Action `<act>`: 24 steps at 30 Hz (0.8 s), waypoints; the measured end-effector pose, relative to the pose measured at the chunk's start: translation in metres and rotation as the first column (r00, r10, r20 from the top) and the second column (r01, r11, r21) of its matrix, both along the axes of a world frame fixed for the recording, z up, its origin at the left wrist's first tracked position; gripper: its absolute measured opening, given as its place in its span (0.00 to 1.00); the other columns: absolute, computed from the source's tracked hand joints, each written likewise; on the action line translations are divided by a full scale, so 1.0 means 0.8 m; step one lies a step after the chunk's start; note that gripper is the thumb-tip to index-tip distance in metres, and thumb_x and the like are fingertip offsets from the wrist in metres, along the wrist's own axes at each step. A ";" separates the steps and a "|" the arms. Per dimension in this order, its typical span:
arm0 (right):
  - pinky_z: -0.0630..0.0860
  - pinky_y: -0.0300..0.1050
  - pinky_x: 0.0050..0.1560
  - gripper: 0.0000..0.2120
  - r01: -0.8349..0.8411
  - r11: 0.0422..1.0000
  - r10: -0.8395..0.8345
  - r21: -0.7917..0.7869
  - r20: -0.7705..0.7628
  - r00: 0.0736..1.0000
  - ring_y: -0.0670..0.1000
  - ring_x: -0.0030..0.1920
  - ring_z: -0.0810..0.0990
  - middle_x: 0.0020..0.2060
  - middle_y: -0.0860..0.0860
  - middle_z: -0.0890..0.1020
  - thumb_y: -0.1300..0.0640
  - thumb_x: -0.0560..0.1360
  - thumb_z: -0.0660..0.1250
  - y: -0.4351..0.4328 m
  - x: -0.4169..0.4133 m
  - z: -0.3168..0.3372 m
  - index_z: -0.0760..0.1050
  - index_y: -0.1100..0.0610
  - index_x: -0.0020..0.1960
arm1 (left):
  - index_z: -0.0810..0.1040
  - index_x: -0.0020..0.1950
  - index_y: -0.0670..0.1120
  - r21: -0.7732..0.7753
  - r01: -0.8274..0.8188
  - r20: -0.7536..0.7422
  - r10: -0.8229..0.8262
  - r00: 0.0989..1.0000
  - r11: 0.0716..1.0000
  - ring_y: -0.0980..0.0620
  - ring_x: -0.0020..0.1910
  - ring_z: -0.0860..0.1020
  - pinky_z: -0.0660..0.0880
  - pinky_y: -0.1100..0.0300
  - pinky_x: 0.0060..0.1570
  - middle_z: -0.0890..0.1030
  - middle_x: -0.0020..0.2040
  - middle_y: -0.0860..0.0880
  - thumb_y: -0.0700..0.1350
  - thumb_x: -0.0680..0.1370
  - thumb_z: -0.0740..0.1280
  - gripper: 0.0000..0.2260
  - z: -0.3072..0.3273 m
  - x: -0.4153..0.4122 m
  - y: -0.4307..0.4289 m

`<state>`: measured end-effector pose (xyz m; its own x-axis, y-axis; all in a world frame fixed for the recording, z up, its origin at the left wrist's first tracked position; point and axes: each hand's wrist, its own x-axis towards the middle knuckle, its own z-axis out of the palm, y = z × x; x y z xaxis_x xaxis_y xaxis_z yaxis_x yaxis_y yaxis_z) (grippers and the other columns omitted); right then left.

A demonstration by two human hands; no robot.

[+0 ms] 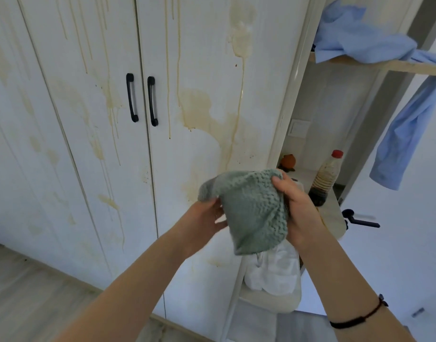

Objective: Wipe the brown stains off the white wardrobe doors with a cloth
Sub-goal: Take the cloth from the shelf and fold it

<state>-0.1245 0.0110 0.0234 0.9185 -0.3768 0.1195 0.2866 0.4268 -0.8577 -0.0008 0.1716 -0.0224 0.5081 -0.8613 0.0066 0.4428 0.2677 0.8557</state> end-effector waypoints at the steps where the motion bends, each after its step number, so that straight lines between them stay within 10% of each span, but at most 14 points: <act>1: 0.80 0.57 0.56 0.15 0.001 1.000 -0.001 0.017 -0.007 1.000 0.59 0.55 0.81 0.54 0.59 0.81 0.56 0.73 0.70 -0.005 -0.002 -0.004 0.75 0.59 0.58 | 0.76 0.67 0.49 0.002 -0.014 0.010 0.014 1.000 1.000 0.46 0.62 0.80 0.76 0.47 0.62 0.81 0.64 0.45 0.58 0.75 0.70 0.24 0.001 0.007 0.002; 8: 0.81 0.50 0.43 0.07 0.376 0.913 -0.400 -0.162 -0.161 0.902 0.56 0.49 0.85 0.49 0.56 0.85 0.59 0.75 0.67 -0.034 -0.005 -0.031 0.81 0.55 0.52 | 0.80 0.60 0.38 0.383 -0.226 0.189 0.164 0.968 0.896 0.47 0.50 0.84 0.80 0.54 0.46 0.83 0.58 0.40 0.40 0.76 0.72 0.14 0.002 0.029 0.019; 11: 0.81 0.48 0.42 0.09 0.484 0.814 -0.551 -0.322 -0.162 0.819 0.54 0.49 0.85 0.48 0.53 0.85 0.60 0.78 0.69 -0.048 -0.009 -0.045 0.77 0.51 0.56 | 0.70 0.72 0.42 0.362 -0.356 0.249 0.279 0.927 0.861 0.45 0.55 0.82 0.79 0.49 0.57 0.81 0.60 0.40 0.40 0.76 0.74 0.27 0.006 0.042 0.035; 16: 0.82 0.41 0.39 0.14 0.505 0.656 -0.579 -0.561 0.055 0.813 0.48 0.47 0.85 0.46 0.49 0.86 0.59 0.79 0.69 -0.058 -0.025 -0.036 0.78 0.42 0.57 | 0.79 0.64 0.59 0.061 -0.367 0.618 0.254 0.744 0.928 0.49 0.51 0.83 0.81 0.56 0.51 0.83 0.53 0.43 0.36 0.75 0.74 0.23 0.039 0.044 0.058; 19: 0.78 0.33 0.46 0.11 0.480 0.555 -0.534 -0.679 0.151 0.832 0.43 0.52 0.83 0.49 0.44 0.85 0.61 0.80 0.66 -0.062 -0.028 -0.030 0.84 0.47 0.53 | 0.83 0.57 0.60 0.146 -0.409 0.778 0.151 0.610 0.901 0.55 0.50 0.81 0.81 0.64 0.46 0.81 0.54 0.52 0.34 0.70 0.77 0.23 0.040 0.049 0.058; 24: 0.81 0.41 0.53 0.13 0.186 0.563 -0.429 -0.805 -0.093 0.898 0.43 0.53 0.83 0.49 0.41 0.86 0.60 0.72 0.77 -0.060 -0.031 -0.050 0.85 0.44 0.51 | 0.82 0.61 0.52 0.286 -0.640 0.956 -0.163 0.245 0.713 0.55 0.49 0.75 0.66 0.70 0.44 0.76 0.51 0.52 0.43 0.76 0.73 0.14 0.021 0.055 0.059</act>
<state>-0.1490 -0.0368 -0.0165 0.8027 -0.5221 0.2883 -0.0043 -0.4884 -0.8726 0.0429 0.2191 -0.0059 0.6710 -0.7016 0.2399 -0.6861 -0.4649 0.5595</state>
